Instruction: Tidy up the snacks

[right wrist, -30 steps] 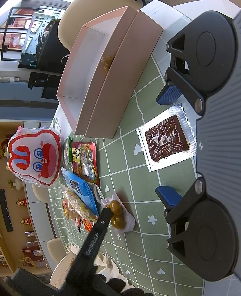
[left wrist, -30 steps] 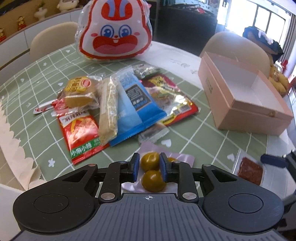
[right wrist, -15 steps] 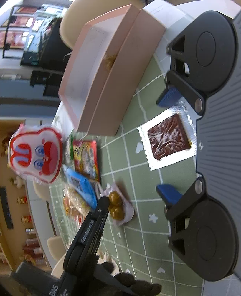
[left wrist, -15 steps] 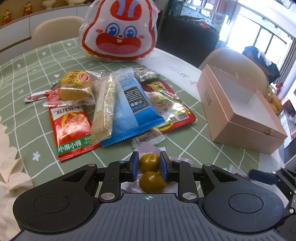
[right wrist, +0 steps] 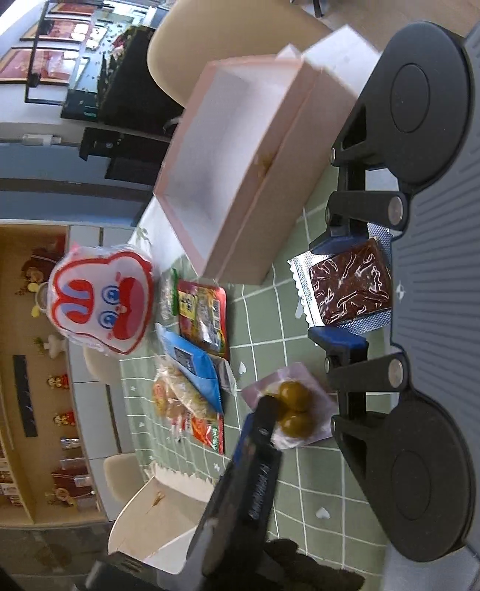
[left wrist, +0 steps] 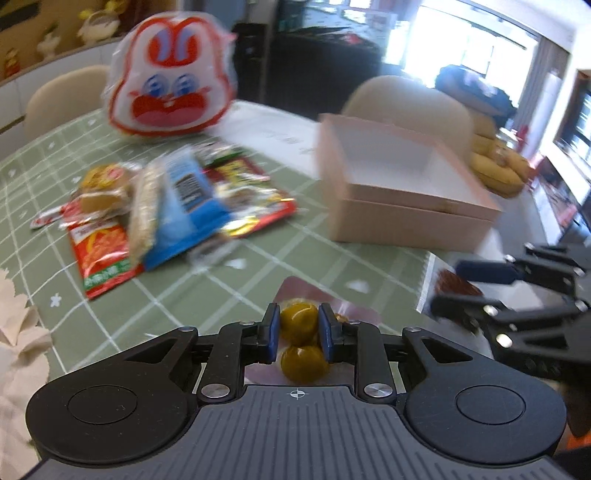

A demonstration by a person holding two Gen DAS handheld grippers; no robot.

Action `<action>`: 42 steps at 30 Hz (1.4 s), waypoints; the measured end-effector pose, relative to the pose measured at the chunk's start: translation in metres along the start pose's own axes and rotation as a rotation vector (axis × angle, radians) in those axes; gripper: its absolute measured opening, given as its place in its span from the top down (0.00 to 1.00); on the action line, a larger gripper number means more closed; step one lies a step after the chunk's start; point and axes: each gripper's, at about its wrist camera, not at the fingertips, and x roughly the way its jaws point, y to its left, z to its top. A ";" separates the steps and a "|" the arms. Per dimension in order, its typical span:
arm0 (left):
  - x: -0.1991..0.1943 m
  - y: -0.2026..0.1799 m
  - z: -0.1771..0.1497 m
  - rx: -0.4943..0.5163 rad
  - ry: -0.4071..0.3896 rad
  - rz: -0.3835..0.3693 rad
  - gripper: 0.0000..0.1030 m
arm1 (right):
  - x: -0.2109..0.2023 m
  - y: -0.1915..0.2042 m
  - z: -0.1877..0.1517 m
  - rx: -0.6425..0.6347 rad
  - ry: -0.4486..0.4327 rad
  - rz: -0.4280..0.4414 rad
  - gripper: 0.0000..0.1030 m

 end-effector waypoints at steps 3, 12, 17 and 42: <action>-0.012 -0.023 0.006 0.033 -0.009 -0.038 0.80 | -0.022 -0.010 -0.005 0.003 -0.011 -0.017 0.59; -0.032 -0.063 0.088 0.107 -0.211 -0.110 0.93 | -0.072 -0.047 -0.004 0.081 -0.080 -0.147 0.59; -0.010 -0.055 0.085 0.063 -0.118 -0.108 0.92 | -0.070 -0.049 -0.008 0.087 -0.068 -0.151 0.59; 0.053 -0.067 0.017 0.201 0.181 -0.077 0.68 | 0.005 -0.034 -0.053 0.121 0.020 -0.130 0.32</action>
